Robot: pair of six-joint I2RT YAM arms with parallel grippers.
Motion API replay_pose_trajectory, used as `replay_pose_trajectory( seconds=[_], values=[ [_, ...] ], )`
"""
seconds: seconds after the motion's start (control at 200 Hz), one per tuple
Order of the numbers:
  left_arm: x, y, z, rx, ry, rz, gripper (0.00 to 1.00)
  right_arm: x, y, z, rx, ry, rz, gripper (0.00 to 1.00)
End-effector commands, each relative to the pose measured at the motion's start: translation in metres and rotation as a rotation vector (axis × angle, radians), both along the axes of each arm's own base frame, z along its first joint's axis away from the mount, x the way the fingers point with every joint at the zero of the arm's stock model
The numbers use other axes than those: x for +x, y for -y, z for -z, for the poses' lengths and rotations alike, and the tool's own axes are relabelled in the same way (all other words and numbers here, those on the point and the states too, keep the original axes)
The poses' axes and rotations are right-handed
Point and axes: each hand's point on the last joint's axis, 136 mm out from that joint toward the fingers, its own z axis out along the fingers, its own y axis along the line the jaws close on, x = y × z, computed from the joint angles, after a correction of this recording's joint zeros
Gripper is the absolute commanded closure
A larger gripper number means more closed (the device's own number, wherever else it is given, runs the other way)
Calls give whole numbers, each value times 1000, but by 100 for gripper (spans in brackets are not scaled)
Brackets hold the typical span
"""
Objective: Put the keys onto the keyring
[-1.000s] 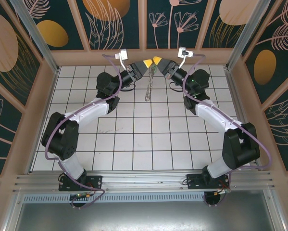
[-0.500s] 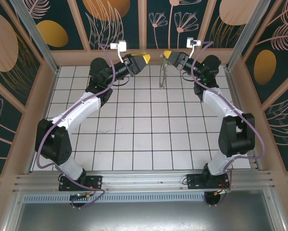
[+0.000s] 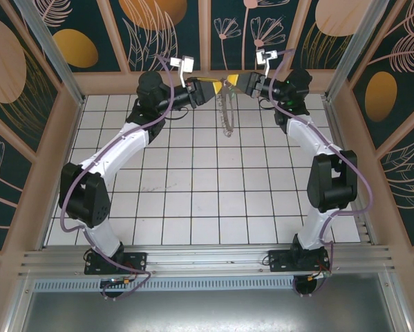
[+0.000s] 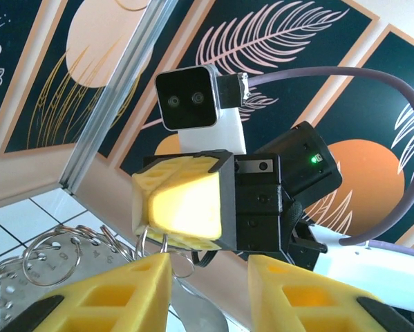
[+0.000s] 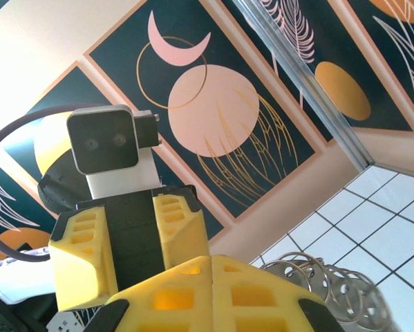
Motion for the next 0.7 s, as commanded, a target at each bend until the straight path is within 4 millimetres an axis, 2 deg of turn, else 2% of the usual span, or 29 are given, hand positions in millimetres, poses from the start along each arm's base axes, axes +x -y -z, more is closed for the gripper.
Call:
replay_pose_trajectory(
  seconds=[0.0,0.39,0.696],
  values=[
    [-1,2,-11,-4,38,31,67,-15,-7,-20,13,84,-45,100],
    [6,5,-5,-21,18,39,70,-25,-16,-24,16,103,-64,100],
    [12,-12,-8,-25,37,-48,64,-27,-14,-23,7,110,-42,100]
  ],
)
